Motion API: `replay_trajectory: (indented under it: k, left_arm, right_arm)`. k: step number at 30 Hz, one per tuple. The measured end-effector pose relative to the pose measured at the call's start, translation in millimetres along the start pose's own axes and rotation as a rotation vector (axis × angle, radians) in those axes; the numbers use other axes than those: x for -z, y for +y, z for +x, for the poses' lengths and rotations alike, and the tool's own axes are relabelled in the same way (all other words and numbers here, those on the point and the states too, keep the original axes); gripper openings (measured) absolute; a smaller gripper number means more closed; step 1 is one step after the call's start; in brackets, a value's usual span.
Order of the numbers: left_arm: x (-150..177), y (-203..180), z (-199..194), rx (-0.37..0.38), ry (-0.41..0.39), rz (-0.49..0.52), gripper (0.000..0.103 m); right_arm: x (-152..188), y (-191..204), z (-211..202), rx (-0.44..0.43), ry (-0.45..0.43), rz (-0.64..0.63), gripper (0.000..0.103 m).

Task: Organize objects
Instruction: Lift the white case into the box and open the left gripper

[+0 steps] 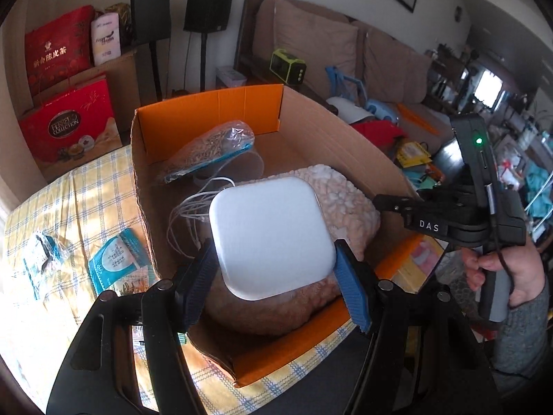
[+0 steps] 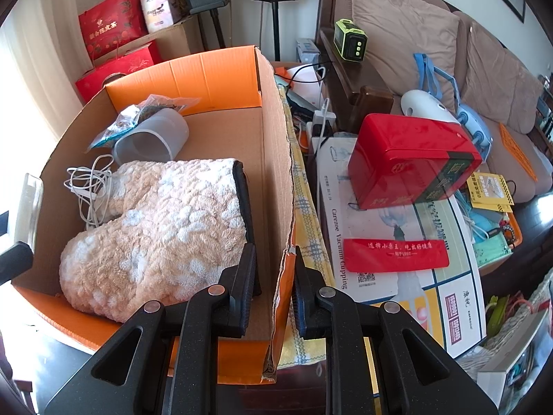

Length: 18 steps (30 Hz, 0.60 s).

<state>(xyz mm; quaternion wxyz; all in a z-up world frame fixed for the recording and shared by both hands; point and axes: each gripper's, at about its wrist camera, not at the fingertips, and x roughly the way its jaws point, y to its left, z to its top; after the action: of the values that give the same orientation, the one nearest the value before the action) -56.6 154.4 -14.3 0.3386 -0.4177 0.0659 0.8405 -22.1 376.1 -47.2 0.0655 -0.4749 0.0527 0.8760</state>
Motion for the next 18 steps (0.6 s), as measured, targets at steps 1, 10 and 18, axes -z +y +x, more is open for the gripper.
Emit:
replay_trajectory:
  k: [1,10,18]
  left_arm:
    - [0,-2,3,-0.002,0.005,0.005,0.063]
    - [0,2,1,-0.009,-0.012,-0.017,0.072]
    - [-6,39,-44,-0.024,-0.101,-0.114,0.077]
  right_arm:
    - [0,0,0,-0.001,0.000,0.000,0.018]
    - [0,0,0,0.000,0.000,0.000,0.018]
    - [0,0,0,-0.001,0.000,0.002,0.018]
